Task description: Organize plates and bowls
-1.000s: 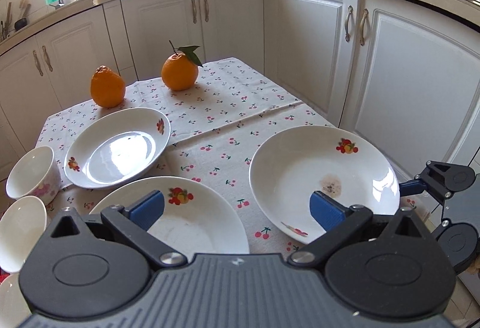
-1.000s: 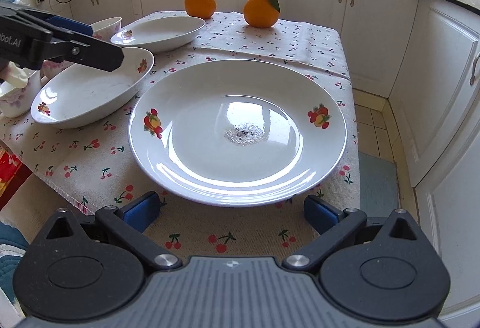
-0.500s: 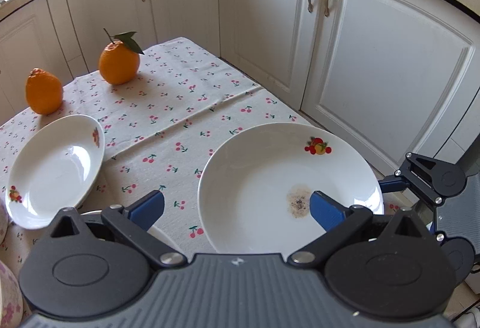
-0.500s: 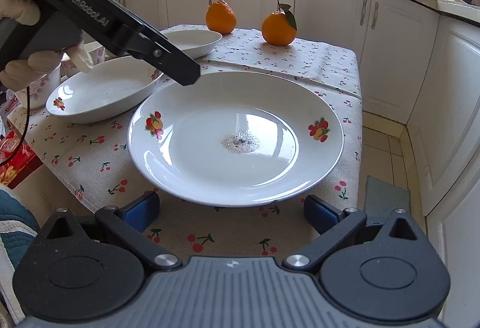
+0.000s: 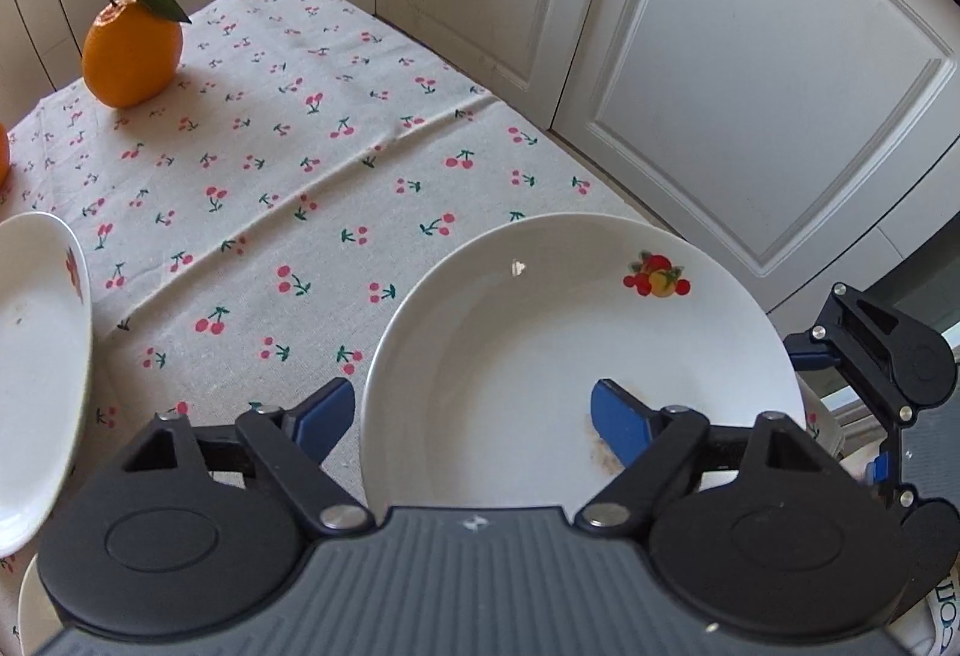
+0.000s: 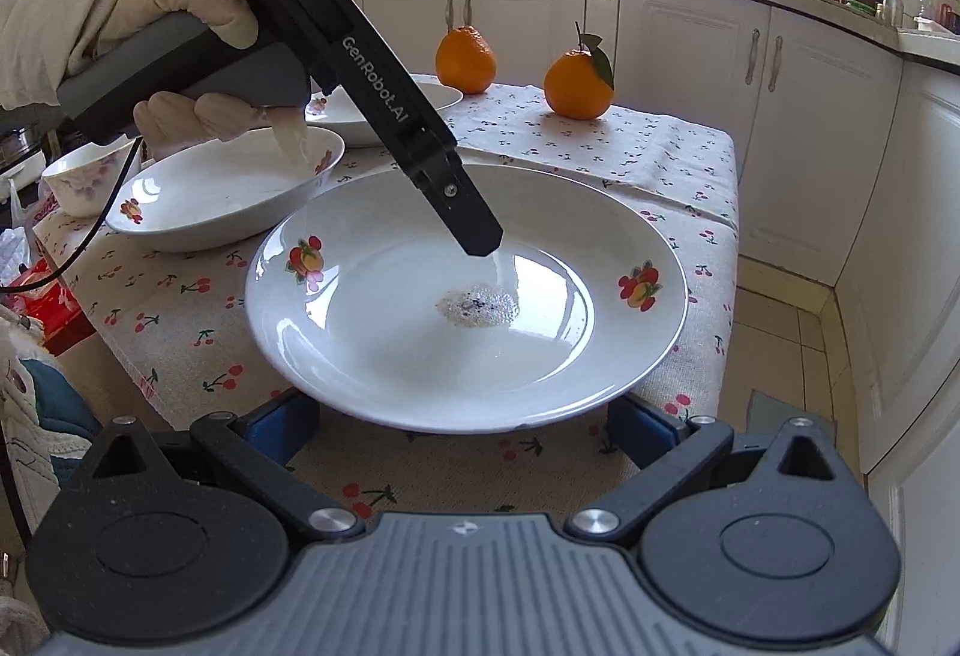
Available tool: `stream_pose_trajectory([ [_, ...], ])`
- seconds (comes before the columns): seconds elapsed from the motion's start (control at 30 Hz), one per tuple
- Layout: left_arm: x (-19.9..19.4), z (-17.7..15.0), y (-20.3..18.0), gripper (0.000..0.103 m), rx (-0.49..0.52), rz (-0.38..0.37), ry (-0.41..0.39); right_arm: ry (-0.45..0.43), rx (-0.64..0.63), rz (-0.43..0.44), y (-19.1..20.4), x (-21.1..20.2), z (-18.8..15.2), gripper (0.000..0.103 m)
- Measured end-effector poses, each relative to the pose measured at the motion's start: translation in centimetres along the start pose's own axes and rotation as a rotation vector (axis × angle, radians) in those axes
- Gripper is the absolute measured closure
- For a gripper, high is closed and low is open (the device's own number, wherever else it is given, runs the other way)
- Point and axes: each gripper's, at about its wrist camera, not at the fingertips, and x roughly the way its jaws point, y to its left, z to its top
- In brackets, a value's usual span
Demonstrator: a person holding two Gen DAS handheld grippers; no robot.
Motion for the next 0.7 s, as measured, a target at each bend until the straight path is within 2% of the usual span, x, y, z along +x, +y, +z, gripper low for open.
stream_pose_trajectory([
  [0.3, 0.65, 0.4, 0.47, 0.034, -0.002, -0.04, 0.034, 0.006, -0.015, 0.017, -0.06, 0.3, 0.19, 0.0],
  [0.7, 0.59, 0.45, 0.47, 0.035, 0.011, -0.046, 0.019, 0.054, -0.017, 0.002, 0.18, 0.64, 0.93, 0.0],
])
